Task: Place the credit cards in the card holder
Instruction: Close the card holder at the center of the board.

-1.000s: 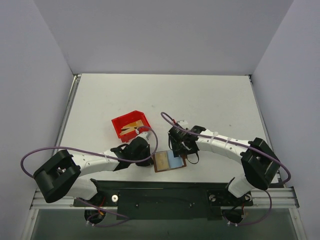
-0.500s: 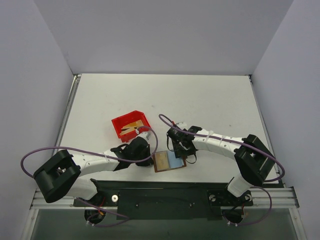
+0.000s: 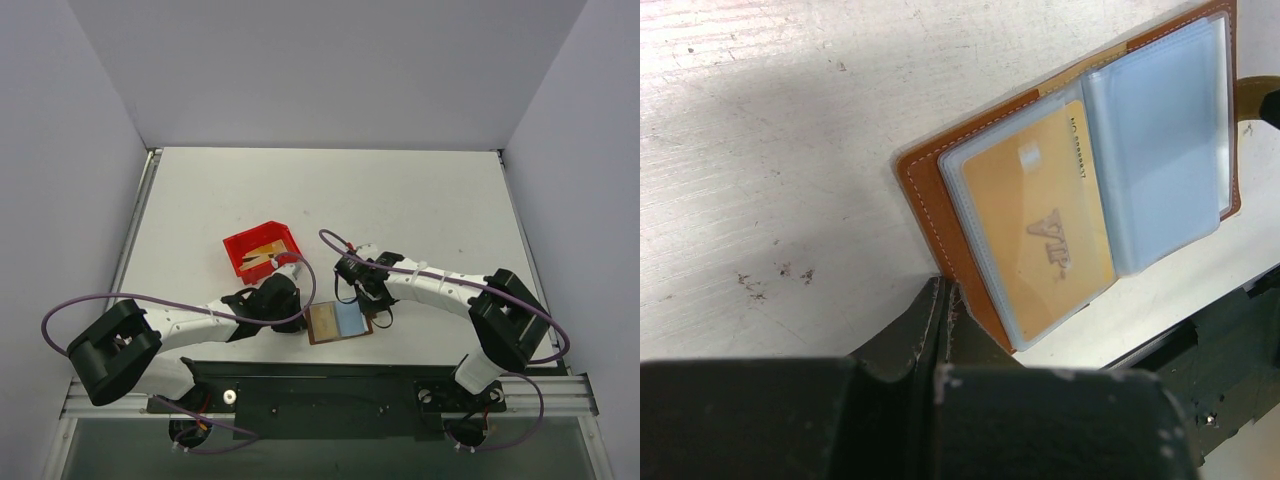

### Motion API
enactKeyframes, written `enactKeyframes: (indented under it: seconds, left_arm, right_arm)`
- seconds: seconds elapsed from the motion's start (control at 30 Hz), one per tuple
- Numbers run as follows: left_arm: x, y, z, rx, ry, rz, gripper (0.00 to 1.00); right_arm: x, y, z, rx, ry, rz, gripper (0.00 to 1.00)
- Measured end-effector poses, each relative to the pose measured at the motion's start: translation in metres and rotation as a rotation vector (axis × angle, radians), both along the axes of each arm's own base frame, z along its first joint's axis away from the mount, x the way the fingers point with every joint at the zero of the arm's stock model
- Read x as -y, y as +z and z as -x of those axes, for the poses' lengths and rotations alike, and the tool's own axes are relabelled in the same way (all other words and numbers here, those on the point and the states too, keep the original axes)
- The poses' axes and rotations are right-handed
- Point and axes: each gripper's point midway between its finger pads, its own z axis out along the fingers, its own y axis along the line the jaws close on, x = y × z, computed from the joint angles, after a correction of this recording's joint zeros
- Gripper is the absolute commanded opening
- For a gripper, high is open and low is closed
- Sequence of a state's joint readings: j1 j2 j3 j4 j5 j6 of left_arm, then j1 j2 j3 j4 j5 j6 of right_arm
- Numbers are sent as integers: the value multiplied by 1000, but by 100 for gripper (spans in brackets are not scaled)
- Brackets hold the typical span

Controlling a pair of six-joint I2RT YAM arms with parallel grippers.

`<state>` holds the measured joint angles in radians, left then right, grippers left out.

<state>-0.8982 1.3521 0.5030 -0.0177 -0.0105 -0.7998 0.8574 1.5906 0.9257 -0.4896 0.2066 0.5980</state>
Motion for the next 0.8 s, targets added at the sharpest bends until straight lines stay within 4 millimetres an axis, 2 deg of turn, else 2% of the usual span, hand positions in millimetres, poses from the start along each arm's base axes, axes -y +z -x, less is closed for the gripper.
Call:
enactKeyframes:
  seconds: [0.1,0.27,0.37,0.67,0.8]
  left_arm:
    - [0,0,0,0,0,0,0]
    - [0,0,0,0,0,0,0]
    - [0,0,0,0,0,0,0]
    - [0,0,0,0,0,0,0]
    - [0,0,0,1,0,1,0]
  right_arm:
    - [5,0,1,1,-2,21,0]
    - [9,2,2,3,-5,38,0]
    - [9,10,0,22,-6,24,0]
    - [-3,62,-6,145,11,-143,0]
    - [-15,77,-4,155,43,-225,0]
